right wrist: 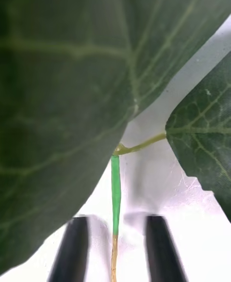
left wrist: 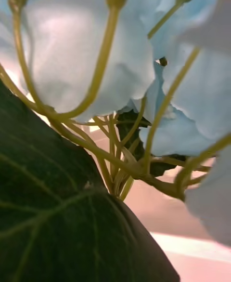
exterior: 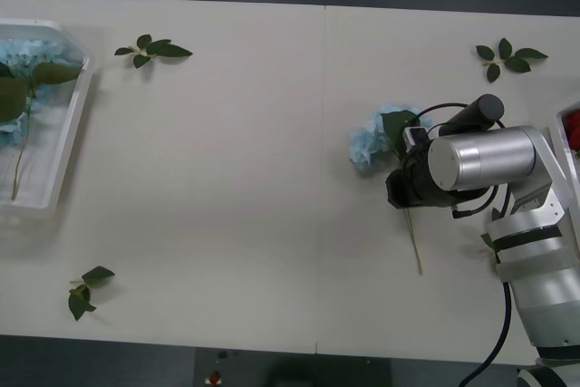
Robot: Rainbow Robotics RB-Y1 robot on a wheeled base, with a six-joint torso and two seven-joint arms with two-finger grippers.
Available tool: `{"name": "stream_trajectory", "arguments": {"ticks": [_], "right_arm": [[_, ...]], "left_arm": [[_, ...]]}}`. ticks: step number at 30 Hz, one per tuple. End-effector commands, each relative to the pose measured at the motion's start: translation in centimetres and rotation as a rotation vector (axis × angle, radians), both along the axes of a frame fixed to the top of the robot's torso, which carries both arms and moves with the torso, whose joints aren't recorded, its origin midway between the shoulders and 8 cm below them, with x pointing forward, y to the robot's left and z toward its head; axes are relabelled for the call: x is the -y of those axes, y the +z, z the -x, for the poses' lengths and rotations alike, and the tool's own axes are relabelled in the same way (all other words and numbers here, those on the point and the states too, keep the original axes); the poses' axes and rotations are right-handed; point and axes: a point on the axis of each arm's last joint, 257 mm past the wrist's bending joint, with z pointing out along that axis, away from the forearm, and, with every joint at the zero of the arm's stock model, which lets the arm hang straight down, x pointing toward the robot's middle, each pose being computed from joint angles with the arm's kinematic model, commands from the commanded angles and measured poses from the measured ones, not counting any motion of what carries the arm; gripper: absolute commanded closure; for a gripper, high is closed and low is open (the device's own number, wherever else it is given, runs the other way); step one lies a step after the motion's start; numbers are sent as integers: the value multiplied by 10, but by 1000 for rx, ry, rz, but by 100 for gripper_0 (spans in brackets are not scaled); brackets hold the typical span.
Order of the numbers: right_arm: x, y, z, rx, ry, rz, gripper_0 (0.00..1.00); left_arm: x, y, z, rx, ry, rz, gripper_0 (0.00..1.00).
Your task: Put the red flowers into the right box and the blue flowers into the left box
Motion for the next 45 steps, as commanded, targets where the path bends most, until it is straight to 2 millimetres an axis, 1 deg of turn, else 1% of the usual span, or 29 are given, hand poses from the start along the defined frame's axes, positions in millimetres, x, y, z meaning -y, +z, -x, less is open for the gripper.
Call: {"name": "stream_trajectory", "arguments": {"ticks": [1,4,7,9,11,14,16,17,18,19,20,21,22,23,24,25,28,30,31,32,34,35,36,38,40,41,42,44,45], "right_arm": [[0,13,-10,29,-33,-6,100],[1,15,-12,34,-29,-2,100],[1,24,-12,43,-29,-4,100],[1,30,-11,45,-27,-7,100],[-1,42,-8,44,-23,-15,100],[-3,57,-4,49,-9,-22,100],[-7,71,-2,62,4,-45,100],[-11,80,-2,74,21,-62,100],[-13,84,-1,79,31,-69,100],[-17,95,0,98,59,-86,100],[-20,99,0,105,71,-96,100],[-25,109,0,125,102,-113,100],[-30,116,0,143,135,-125,100],[-34,125,0,163,172,-143,100],[-37,134,0,182,199,-163,100],[-43,144,1,206,239,-191,100],[-61,168,9,240,327,-317,100],[-75,193,18,275,399,-435,100],[-80,202,22,287,427,-473,100],[-84,208,25,296,445,-501,100],[-94,233,36,324,511,-593,100],[-99,245,40,337,537,-625,100],[-102,251,43,340,553,-647,100],[-114,274,53,354,600,-736,100],[-123,291,60,357,635,-812,100],[-127,301,63,356,652,-861,100],[-129,305,65,352,662,-882,100],[-134,321,69,358,693,-953,100],[-136,327,70,361,701,-974,100]], "left_arm": [[-22,47,-12,63,3,-82,56],[-21,47,-13,65,-1,-80,42],[-19,48,-15,73,-4,-72,33],[-17,48,-16,74,-9,-68,30],[-10,51,-20,89,-30,-44,25],[3,57,-20,103,-64,13,18],[19,72,-20,115,-108,66,14],[32,82,-19,124,-141,99,14],[40,87,-19,129,-161,115,14],[64,101,-19,153,-215,173,12],[73,104,-19,162,-235,197,11],[94,110,-22,191,-280,253,10],[109,114,-23,209,-310,292,9],[131,115,-26,232,-349,351,6],[148,115,-29,250,-380,387,1],[168,113,-35,270,-413,416,0],[206,104,-46,300,-469,455,0],[240,92,-55,323,-511,484,0],[252,87,-58,329,-521,500,0],[259,83,-59,333,-526,511,0],[289,68,-60,332,-544,587,0],[301,64,-59,329,-549,626,0],[308,61,-59,326,-553,649,0],[344,56,-54,315,-580,763,0],[371,57,-51,310,-607,849,0],[388,58,-48,304,-628,896,0],[397,59,-47,301,-640,918,0],[424,70,-42,299,-681,995,0],[433,76,-40,300,-698,1019,0]]}}
